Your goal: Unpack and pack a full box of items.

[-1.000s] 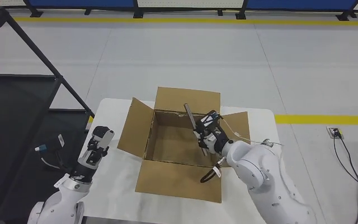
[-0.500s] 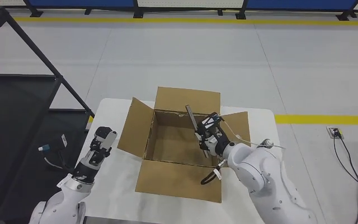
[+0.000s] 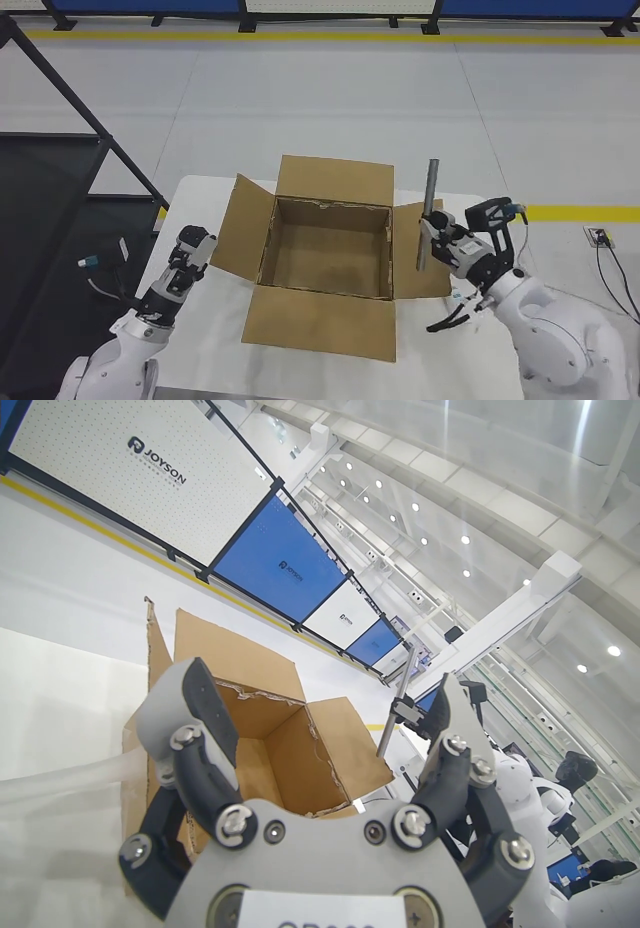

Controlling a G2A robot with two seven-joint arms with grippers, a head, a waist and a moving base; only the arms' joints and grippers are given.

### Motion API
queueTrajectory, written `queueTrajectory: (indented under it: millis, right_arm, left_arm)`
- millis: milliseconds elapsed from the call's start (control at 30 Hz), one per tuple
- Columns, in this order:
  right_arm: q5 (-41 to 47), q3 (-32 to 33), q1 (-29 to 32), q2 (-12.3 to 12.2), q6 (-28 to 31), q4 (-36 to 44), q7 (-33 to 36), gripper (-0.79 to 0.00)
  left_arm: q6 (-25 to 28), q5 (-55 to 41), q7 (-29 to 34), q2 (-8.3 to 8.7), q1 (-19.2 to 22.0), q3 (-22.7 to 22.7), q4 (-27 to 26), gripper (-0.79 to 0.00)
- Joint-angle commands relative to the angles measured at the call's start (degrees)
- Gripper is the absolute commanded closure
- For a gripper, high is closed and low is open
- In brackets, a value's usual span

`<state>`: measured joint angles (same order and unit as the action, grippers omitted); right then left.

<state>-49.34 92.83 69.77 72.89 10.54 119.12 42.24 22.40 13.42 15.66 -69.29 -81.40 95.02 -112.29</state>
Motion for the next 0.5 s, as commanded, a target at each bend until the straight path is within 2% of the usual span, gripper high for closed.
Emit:
queueTrajectory:
  millis: [0, 233, 467]
  right_arm:
    - [1.9, 4.2, 2.6, -0.3, -0.3, 1.2, 0.1, 0.0]
    - [4.7, 12.9, 7.5, -1.1, -2.6, 0.8, 2.1, 0.0]
    - [4.9, 16.7, 5.2, -2.3, -4.0, -8.0, 9.7, 0.0]
  left_arm:
    - [-0.1, 0.2, 0.0, 0.0, 0.3, -0.5, 0.2, -0.785]
    - [-0.3, 1.0, -0.2, -0.02, 0.9, -2.2, 0.2, -0.785]
    - [-0.7, 1.7, -0.8, -0.04, 1.0, -3.3, -0.2, -0.785]
